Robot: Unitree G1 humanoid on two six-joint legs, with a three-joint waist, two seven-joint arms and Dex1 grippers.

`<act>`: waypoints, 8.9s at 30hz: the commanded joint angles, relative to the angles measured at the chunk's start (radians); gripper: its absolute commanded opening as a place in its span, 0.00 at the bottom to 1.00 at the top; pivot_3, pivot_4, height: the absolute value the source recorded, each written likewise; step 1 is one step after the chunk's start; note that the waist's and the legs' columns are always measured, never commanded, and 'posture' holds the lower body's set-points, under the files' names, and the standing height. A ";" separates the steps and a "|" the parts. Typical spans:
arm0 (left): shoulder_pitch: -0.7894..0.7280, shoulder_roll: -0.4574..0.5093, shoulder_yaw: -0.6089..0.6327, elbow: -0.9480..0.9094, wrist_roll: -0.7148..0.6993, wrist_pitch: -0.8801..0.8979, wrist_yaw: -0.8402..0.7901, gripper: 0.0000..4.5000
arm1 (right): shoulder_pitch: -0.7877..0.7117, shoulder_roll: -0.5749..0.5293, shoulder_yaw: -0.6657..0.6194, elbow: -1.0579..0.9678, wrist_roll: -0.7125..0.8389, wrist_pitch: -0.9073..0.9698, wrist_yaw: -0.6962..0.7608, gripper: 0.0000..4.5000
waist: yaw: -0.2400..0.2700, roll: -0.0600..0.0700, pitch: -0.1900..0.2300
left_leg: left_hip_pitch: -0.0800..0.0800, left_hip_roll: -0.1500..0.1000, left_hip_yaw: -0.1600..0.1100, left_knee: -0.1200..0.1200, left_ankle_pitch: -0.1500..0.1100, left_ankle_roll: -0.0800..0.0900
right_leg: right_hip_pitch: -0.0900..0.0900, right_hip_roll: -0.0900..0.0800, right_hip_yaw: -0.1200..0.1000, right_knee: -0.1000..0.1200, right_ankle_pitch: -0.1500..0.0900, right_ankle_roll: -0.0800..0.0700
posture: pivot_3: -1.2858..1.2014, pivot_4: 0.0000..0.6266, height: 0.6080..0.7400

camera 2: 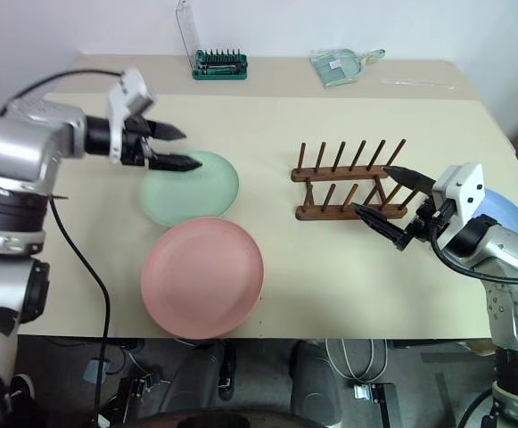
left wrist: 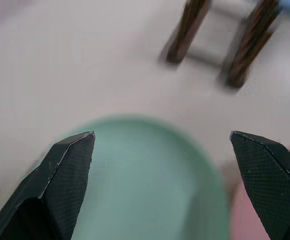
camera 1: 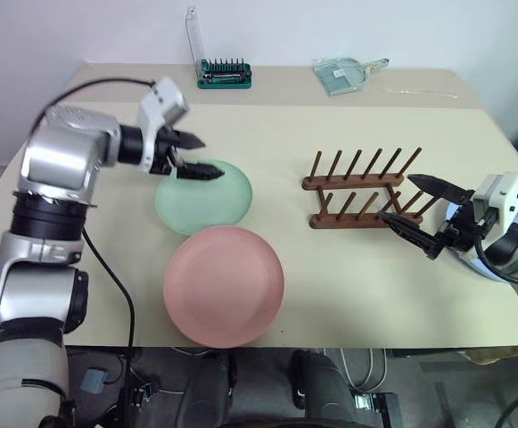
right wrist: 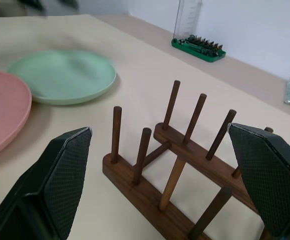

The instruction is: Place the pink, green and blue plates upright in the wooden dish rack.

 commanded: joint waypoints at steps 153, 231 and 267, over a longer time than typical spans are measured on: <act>0.779 0.454 0.248 -0.495 -0.355 0.008 -0.037 1.00 | -0.197 0.003 0.072 0.079 0.199 0.279 0.074 1.00 | 0.001 0.002 0.001 | -0.002 0.001 0.000 0.006 -0.002 0.003 | -0.001 0.000 0.001 0.001 -0.001 0.000 | 0.52 0.24 0.88; 0.134 -0.707 0.368 -0.131 -0.972 -0.196 1.621 0.01 | -0.500 0.060 0.333 0.344 -0.978 -0.958 -0.520 1.00 | 0.002 -0.001 0.001 | -0.002 -0.002 0.001 0.007 0.002 -0.005 | 0.001 -0.001 0.002 0.000 -0.001 0.001 | 0.52 0.24 0.88; 0.178 -0.837 0.270 -0.254 -0.783 -0.101 1.460 0.14 | -0.632 0.037 0.472 0.508 -1.185 -0.869 -0.798 0.00 | 0.002 -0.001 0.001 | -0.002 -0.002 0.000 0.006 0.002 -0.005 | 0.001 -0.001 0.001 -0.002 -0.001 0.001 | 0.52 0.24 0.88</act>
